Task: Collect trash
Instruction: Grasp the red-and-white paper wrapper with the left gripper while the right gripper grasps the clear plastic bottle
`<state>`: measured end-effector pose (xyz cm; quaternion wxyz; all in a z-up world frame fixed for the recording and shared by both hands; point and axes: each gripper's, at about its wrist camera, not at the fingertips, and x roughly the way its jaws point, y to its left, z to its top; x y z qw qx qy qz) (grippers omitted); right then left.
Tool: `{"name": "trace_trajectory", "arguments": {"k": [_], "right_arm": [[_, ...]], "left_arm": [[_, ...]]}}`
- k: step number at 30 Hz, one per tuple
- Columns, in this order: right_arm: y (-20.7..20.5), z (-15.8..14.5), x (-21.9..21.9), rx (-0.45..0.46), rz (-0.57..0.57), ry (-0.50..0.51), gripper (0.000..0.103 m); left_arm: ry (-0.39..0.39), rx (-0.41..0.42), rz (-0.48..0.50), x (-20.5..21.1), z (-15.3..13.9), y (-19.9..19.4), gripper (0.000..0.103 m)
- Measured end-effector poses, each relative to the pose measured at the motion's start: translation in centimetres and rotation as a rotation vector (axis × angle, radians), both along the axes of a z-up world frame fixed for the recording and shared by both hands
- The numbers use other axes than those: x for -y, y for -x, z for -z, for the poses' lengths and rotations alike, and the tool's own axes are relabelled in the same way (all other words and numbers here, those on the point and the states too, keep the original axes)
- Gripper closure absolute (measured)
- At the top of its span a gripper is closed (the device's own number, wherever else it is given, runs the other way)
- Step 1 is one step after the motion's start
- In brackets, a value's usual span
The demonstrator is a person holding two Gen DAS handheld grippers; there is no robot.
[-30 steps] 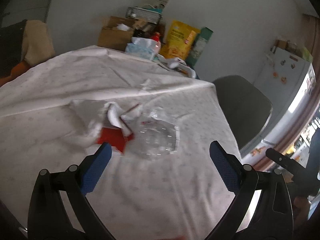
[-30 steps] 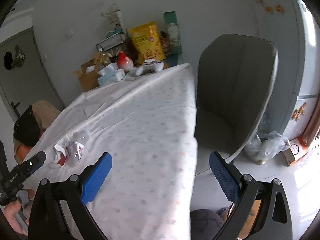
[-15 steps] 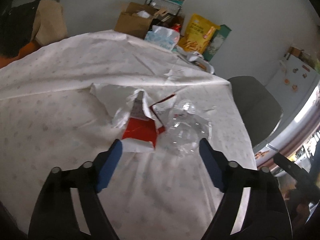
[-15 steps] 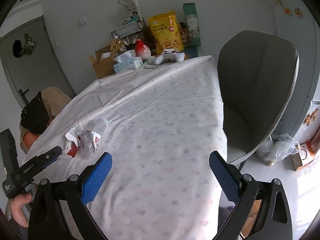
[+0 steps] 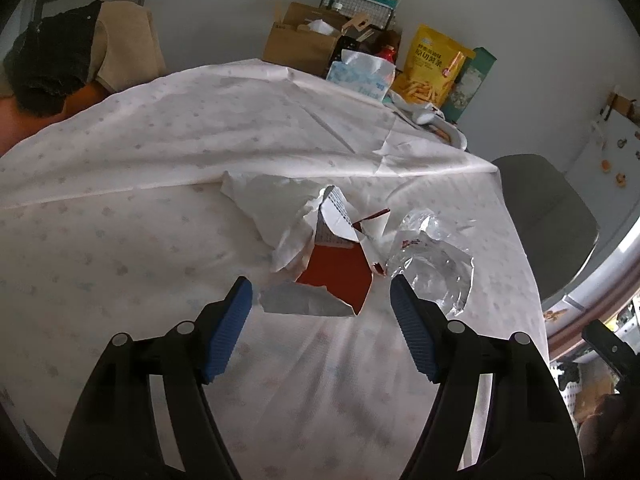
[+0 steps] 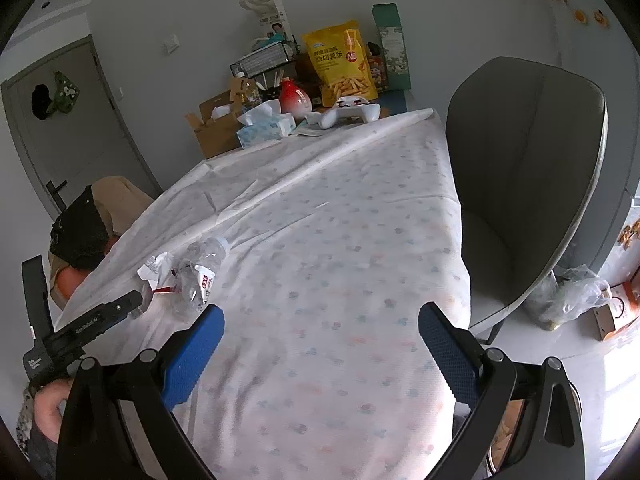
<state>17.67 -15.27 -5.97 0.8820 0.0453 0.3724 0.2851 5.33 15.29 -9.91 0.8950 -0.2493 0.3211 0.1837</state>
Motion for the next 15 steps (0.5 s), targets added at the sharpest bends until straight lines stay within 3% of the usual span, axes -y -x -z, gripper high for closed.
{"name": "trace_trajectory", "arguments": {"k": [14,15], "right_arm": [[0.5,0.1,-1.8,-0.001,-0.046,0.007,0.008],[0.5,0.1,-1.9,0.000,-0.049,0.008,0.008]], "left_arm": [[0.051,-0.041,0.023,-1.2,1.2,-1.3,0.032],[0.047,-0.045,0.025,-1.2,1.2,-1.6,0.037]]}}
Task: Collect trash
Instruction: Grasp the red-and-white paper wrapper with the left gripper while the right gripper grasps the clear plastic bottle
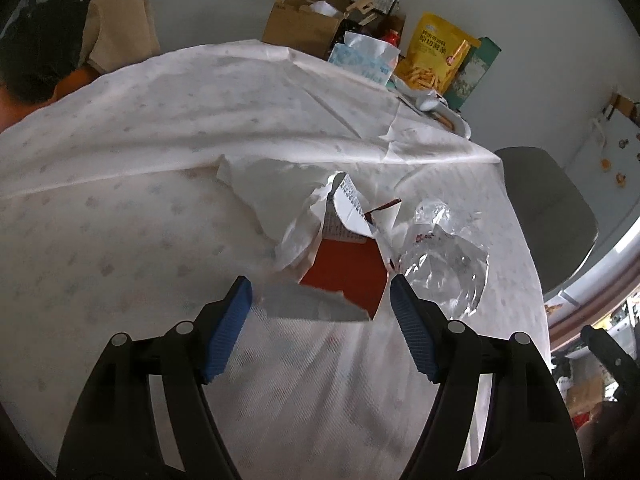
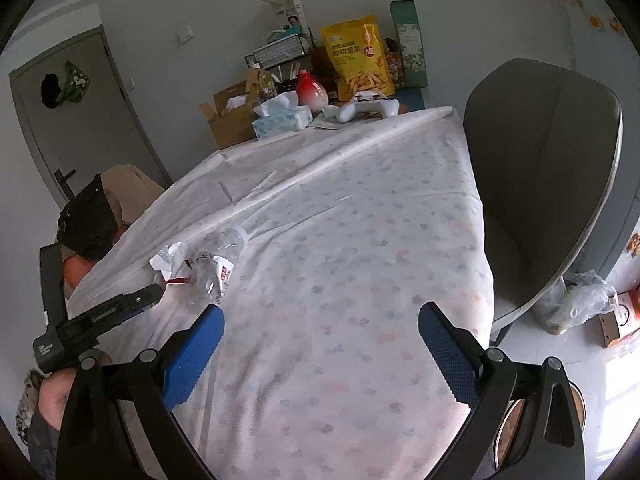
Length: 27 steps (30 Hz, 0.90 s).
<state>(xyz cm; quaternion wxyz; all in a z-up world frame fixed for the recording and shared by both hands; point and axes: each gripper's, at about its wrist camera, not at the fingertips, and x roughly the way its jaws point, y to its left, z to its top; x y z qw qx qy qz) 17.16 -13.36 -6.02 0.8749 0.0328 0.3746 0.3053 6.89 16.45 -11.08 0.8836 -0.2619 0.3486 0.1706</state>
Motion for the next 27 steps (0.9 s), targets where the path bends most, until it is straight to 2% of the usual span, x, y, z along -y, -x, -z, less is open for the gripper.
{"name": "trace_trajectory", "arguments": {"k": [2,9,17,27], "right_arm": [[-0.1,0.0,-0.3,-0.002,-0.008,0.001,0.008],[-0.3,0.0,-3.0,0.000,-0.063,0.028,0.008],[-0.9,0.7,-8.5,-0.017,-0.159,0.053,0.008],[-2.4,2.9,-14.7,-0.099,-0.239,0.087,0.022]], "left_arm": [[0.012,-0.004,0.010,0.0,0.1,-0.2,0.052],[0.040,0.050,0.010,0.4,-0.4,1.5,0.053],[0.013,0.137,-0.037,-0.7,-3.3,4.0,0.053],[0.017,0.166,-0.118,-3.1,-4.0,6.7,0.053]]}}
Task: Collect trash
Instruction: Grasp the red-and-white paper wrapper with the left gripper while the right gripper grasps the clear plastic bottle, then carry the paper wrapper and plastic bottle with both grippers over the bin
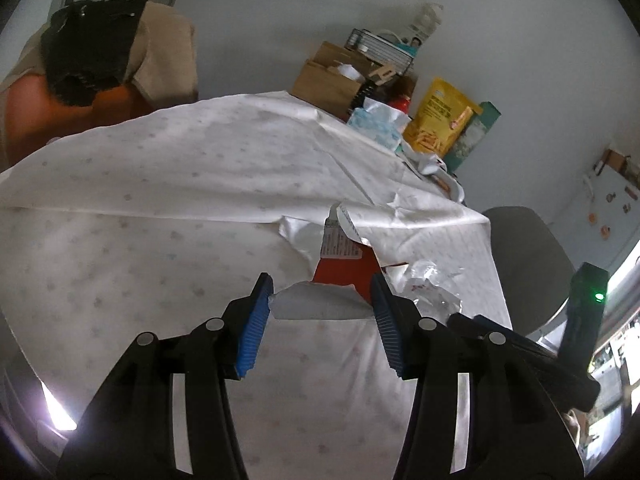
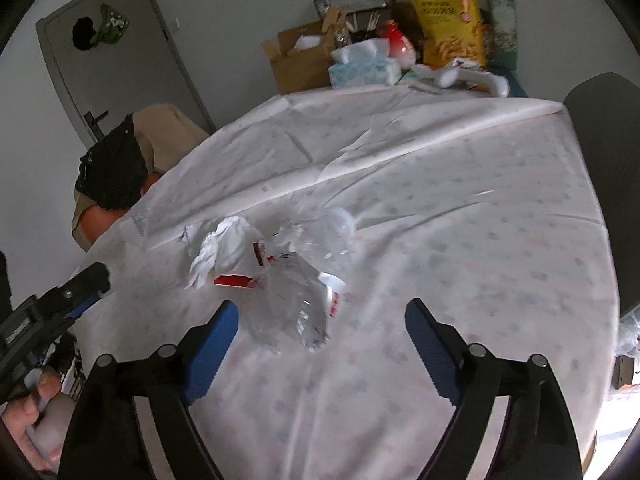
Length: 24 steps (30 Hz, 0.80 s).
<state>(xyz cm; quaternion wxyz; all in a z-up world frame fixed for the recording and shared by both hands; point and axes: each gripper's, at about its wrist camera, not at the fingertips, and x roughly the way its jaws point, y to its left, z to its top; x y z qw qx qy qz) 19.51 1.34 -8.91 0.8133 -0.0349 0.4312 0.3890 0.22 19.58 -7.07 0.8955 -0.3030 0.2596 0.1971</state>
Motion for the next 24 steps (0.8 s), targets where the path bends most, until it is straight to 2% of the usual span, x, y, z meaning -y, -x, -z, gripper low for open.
{"name": "trace_trajectory", "arguments": {"k": [2,3,4,6,8,9,24], "right_arm": [[-0.5,0.7,-0.7,-0.025,-0.003,0.011,0.030],[-0.8,1.1,-1.1,-0.045,-0.010,0.012,0.043],[-1.0,1.4,-1.3,-0.066,-0.017,0.013,0.061],[-1.2,1.6,-1.4,-0.099,-0.034,-0.017,0.068],[-0.8,1.2,-1.2,-0.074,-0.037,-0.015,0.070],[-0.6,0.9,-0.9,-0.070,-0.038,-0.027,0.075],[1.2,-2.5,6.6,-0.004,0.060,-0.081,0.076]], "left_arm": [[0.002,0.000,-0.001,-0.2,0.1,0.2,0.053],[0.003,-0.001,0.000,-0.3,0.1,0.2,0.053],[0.005,-0.001,0.001,-0.3,0.2,0.2,0.053],[0.008,-0.001,0.003,-0.4,0.3,0.3,0.053],[0.011,-0.001,0.004,-0.4,0.3,0.3,0.053],[0.012,0.000,0.005,-0.4,0.4,0.3,0.053],[0.002,0.022,0.095,2.8,-0.4,-2.2,0.053]]}}
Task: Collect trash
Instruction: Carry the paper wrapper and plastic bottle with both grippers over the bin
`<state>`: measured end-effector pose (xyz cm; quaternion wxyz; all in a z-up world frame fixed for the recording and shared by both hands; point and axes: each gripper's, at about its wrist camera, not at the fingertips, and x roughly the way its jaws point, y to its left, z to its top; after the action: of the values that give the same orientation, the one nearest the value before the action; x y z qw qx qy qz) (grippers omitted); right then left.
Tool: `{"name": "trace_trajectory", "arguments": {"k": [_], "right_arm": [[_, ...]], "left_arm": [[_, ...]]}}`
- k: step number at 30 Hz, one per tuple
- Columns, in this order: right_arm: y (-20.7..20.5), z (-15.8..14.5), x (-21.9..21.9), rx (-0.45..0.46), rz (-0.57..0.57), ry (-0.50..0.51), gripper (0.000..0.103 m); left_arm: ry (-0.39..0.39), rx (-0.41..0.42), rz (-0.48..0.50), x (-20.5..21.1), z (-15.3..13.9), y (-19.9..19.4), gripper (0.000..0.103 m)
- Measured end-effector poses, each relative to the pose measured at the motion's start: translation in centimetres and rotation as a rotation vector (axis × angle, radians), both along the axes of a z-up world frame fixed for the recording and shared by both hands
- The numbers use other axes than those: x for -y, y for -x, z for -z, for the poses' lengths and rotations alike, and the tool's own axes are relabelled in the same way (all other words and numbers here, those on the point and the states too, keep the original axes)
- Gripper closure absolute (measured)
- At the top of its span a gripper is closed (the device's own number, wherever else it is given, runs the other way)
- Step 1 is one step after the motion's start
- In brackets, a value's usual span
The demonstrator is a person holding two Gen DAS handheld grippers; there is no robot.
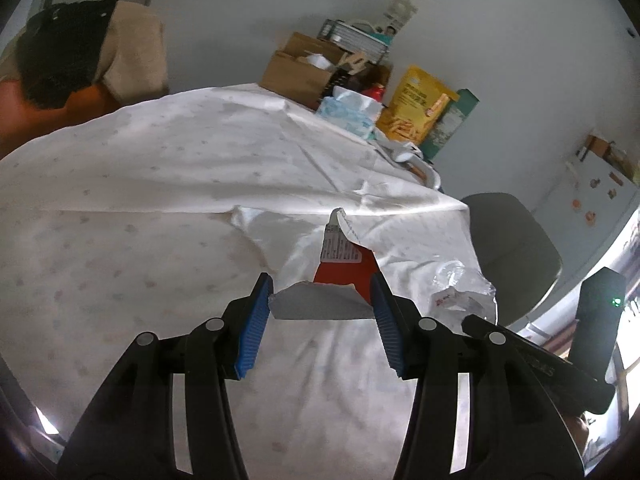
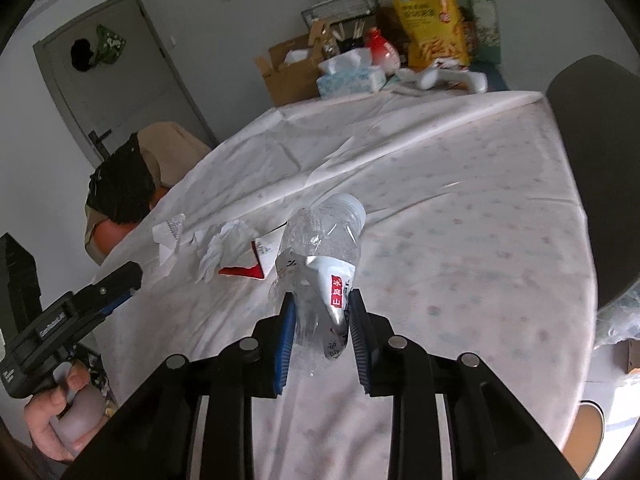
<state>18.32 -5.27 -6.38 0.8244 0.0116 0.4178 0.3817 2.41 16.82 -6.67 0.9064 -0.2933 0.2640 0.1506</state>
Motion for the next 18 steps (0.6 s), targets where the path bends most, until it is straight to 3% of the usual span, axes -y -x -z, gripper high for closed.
{"name": "trace_trajectory", "arguments": {"k": [18], "right_arm": [[-0.3,-1.1,11.1,0.024,0.199,-0.043,0.076]], "left_arm": [[-0.042,0.030,0.233,8.7,-1.8,-5.4,0.053]]}}
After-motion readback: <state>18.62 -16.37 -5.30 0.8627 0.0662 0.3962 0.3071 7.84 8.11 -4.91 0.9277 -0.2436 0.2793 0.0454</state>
